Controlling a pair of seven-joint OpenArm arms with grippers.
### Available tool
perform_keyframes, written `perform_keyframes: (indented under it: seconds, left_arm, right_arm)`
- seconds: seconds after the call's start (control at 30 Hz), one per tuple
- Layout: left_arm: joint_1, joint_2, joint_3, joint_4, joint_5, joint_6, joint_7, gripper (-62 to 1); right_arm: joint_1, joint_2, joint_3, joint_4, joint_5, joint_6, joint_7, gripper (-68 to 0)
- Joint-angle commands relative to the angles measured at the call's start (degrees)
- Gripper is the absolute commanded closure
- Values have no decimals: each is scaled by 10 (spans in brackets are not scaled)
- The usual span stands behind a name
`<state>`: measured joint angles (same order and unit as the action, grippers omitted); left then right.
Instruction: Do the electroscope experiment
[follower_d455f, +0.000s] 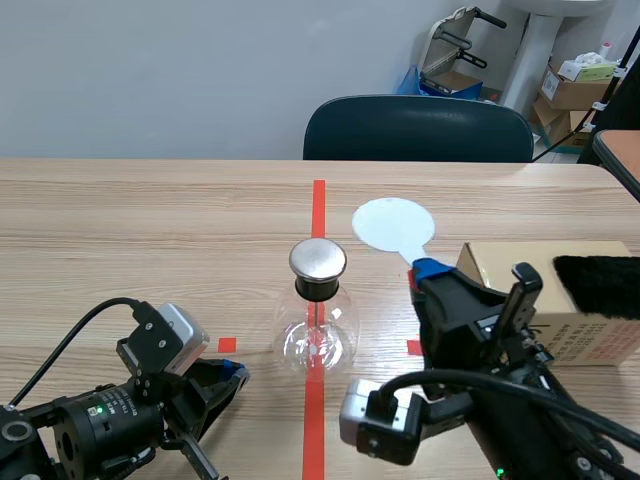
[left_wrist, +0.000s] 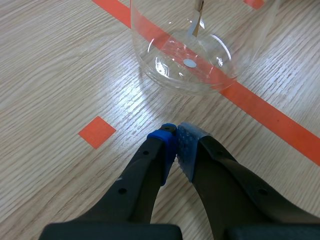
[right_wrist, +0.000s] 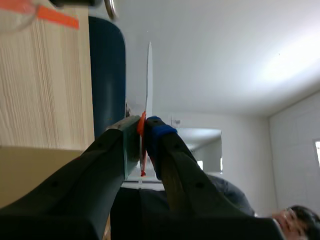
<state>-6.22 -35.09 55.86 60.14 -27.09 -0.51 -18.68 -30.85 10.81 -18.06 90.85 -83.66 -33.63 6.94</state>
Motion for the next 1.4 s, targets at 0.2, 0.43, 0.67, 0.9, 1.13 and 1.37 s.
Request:
perform_keyframes:
  seconds: [0.2,0.43,0.67,0.9,1.13,1.37]
  left_arm:
    - [-1,1,0,7,-1,-2,-7,-21]
    - [-1,1,0,7,-1,-2,-7,-21]
    - [-1,1,0,7,-1,-2,-8,-21]
    - [-2,1,0,7,-1,-2,-8,-21]
    - [-2,2,0,7,-1,-2,-8,-21]
    - [-2,1,0,7,-1,-2,-8,-21]
  right_arm:
    - [2,3,4,5,0,-7,-112,-9]
    - [2,3,5,5,0,-7,-167,-9]
    - [2,3,4,5,0,-7,-176,-9]
    - [2,3,4,5,0,-7,-176,-9]
    - [2,3,4,5,0,-7,-176,-9]
    - [2,3,4,5,0,-7,-176,-9]
